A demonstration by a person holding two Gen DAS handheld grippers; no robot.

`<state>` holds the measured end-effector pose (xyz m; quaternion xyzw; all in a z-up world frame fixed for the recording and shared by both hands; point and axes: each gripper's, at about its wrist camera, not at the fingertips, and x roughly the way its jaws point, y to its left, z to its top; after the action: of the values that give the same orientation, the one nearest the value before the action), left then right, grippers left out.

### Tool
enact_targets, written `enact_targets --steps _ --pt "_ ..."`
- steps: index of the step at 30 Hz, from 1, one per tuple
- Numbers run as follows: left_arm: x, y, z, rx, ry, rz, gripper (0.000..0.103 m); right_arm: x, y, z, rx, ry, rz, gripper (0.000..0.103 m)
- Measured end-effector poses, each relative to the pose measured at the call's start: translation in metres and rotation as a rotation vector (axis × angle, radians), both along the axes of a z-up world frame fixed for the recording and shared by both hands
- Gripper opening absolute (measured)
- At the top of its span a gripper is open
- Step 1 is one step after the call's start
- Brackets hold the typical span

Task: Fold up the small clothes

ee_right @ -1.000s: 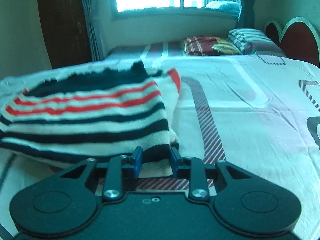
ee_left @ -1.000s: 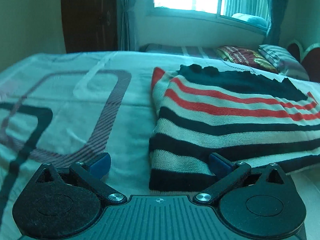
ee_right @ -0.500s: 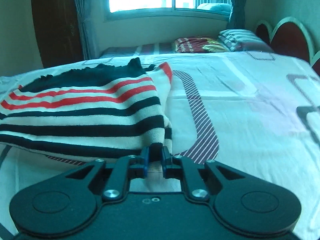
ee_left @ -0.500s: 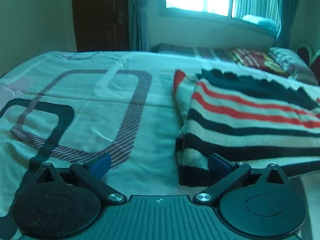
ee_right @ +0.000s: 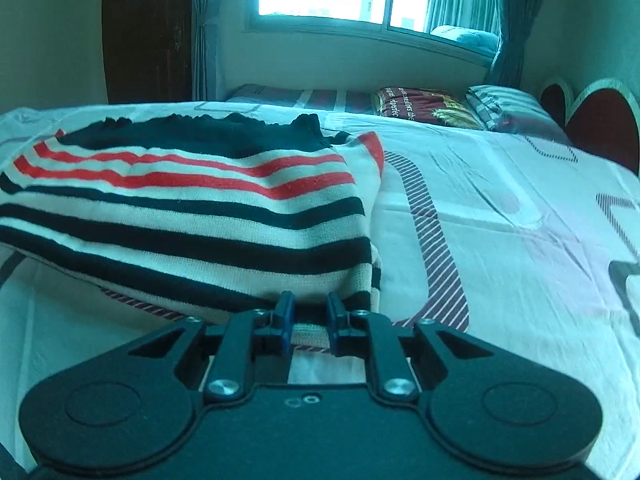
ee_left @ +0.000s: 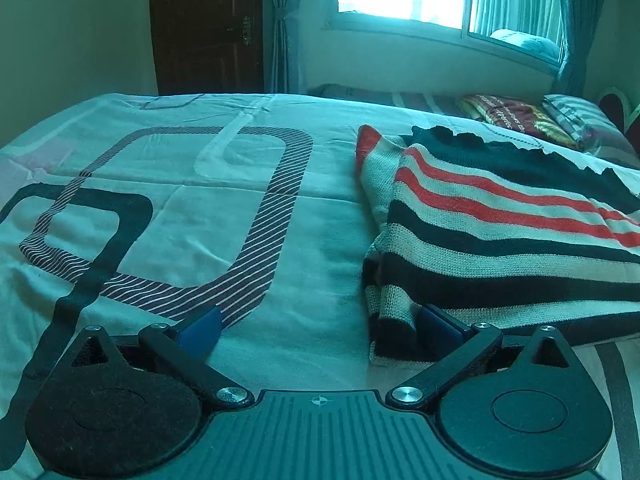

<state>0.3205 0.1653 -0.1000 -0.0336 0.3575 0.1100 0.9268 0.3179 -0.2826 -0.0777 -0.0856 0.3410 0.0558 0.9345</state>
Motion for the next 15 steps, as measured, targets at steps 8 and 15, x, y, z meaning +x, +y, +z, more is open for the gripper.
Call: enact_targets --steps 8,15 --pt "0.000 -0.006 0.011 0.036 0.061 0.014 0.103 0.008 0.002 0.010 0.029 0.075 -0.022 0.018" --pt "-0.039 -0.008 0.035 -0.016 -0.008 0.041 0.103 -0.020 -0.010 0.035 0.186 0.011 -0.047 0.021"
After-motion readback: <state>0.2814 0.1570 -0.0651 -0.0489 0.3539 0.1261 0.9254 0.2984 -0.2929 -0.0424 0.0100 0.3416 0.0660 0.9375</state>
